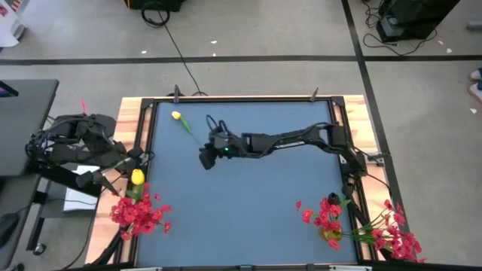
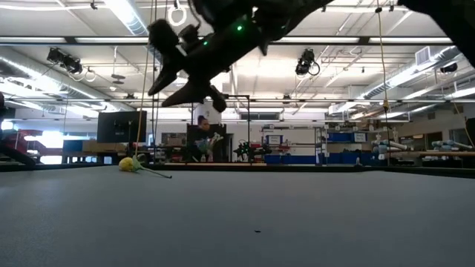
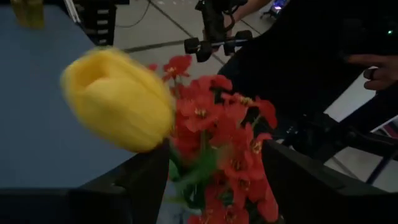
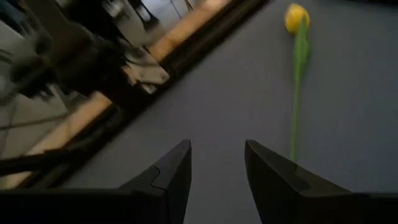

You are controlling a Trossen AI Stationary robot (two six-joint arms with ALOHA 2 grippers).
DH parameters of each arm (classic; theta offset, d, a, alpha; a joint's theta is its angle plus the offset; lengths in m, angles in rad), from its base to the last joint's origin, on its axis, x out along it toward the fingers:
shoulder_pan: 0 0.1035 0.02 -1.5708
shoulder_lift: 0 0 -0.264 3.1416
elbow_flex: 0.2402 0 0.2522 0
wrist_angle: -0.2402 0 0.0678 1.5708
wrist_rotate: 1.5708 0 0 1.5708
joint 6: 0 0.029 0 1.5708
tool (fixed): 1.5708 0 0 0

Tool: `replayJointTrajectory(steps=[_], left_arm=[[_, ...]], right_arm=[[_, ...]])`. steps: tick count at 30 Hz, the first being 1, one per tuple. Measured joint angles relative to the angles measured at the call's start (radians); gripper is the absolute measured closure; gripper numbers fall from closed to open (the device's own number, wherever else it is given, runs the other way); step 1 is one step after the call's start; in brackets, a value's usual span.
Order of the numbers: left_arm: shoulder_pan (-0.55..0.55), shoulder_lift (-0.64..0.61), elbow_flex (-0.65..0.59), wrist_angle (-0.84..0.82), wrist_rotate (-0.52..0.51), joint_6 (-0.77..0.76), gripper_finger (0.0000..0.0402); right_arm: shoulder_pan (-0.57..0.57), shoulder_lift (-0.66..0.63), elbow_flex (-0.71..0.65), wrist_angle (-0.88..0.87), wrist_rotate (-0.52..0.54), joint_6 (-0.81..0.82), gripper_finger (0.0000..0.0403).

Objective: Sort flowers into vase by color
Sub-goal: Put the right yellow flower into the transparent vase, then put the yellow flower into the transparent vase

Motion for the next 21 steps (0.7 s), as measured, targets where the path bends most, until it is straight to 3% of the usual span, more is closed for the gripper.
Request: replayJointTrajectory(steps=[7, 13, 17, 21], left_arm=[[0.0, 0.0, 0.0, -0.129, -0.043, 0.007, 0.0131], [0.0, 0.002, 0.058, -0.136, -0.094, 0.002, 0.0127], [0.0, 0.011, 0.157, -0.172, -0.322, -0.014, 0.0127], [0.0, 0.023, 0.258, -0.192, -0.576, -0.125, 0.0127]], right_arm=[[-0.039, 0.145, 0.184, -0.175, -0.056, 0.001, 0.0245], [-0.078, 0.238, 0.299, -0.279, -0.089, -0.001, 0.0245], [-0.105, 0.308, 0.366, -0.316, -0.148, -0.007, 0.0245], [-0.123, 0.365, 0.428, -0.356, -0.197, -0.008, 0.0245]])
